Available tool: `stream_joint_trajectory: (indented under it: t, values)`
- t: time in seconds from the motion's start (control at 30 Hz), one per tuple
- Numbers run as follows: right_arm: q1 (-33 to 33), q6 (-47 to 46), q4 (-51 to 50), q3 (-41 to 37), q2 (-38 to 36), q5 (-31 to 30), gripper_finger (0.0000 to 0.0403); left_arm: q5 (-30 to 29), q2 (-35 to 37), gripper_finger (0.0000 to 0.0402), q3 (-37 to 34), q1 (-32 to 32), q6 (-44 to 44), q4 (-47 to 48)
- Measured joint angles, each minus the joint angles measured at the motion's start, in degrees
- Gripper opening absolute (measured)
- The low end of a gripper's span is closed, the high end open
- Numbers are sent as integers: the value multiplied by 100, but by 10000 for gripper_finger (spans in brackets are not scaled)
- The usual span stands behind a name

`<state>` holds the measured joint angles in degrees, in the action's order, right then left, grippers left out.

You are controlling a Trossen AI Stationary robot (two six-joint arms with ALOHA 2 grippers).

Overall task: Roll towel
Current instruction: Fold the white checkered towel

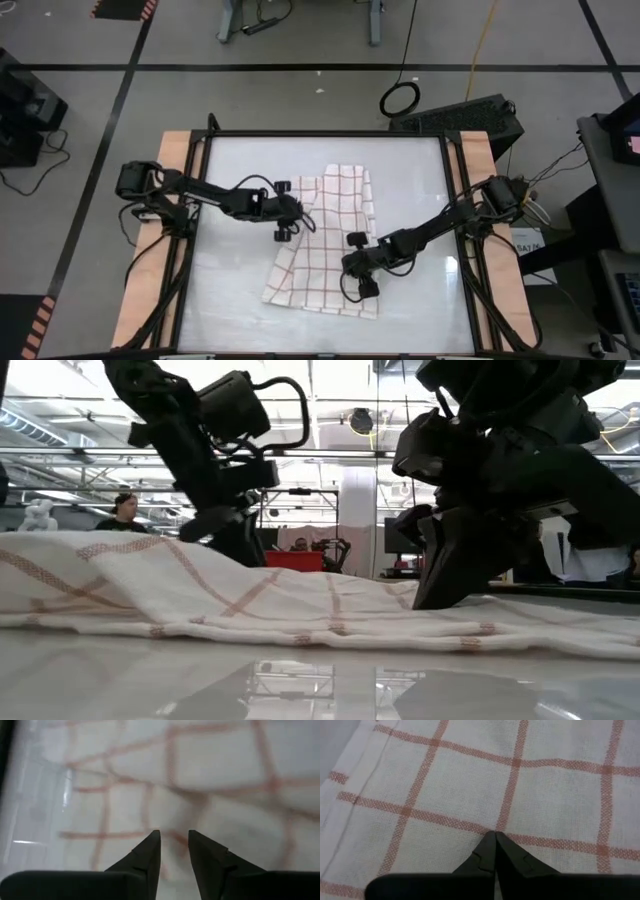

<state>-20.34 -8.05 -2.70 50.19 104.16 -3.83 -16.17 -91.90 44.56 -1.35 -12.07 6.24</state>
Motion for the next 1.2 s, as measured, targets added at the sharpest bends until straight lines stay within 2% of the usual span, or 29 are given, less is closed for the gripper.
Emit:
stream_joint_trajectory:
  t: [0.13, 0.3, 0.4, 0.47, 0.53, 0.63, 0.7, 0.87, 1.2]
  values:
    - [-2, 31, -23, 0, 0, 87, 0, 260, 3, 96, 4, -330, 97, -347]
    - [-2, 105, -65, -2, 2, 94, 0, 1741, -299, 95, 0, -762, -58, -295]
    - [-2, 105, -85, -2, 4, 93, 0, 2070, -415, 95, 2, -854, -88, -455]
    - [-2, 105, -87, -2, 4, 89, 0, 1854, -437, 93, 4, -870, -92, -454]
    - [-2, 105, -90, -2, 7, 89, 0, 1391, -436, 81, 4, -869, -199, -454]
    - [-2, 105, -119, 0, 7, 87, 0, 873, -427, 28, 4, -829, -449, -343]
    - [-3, 73, -186, 0, 4, 92, 0, 771, -393, 10, 4, -825, -487, -346]
    - [-11, -72, -256, -1, 7, 106, 0, 486, -89, 4, 4, -733, -494, -67]
    - [-50, -332, -369, -26, -256, 121, 1, 72, 1177, 2, 11, -311, -337, 871]
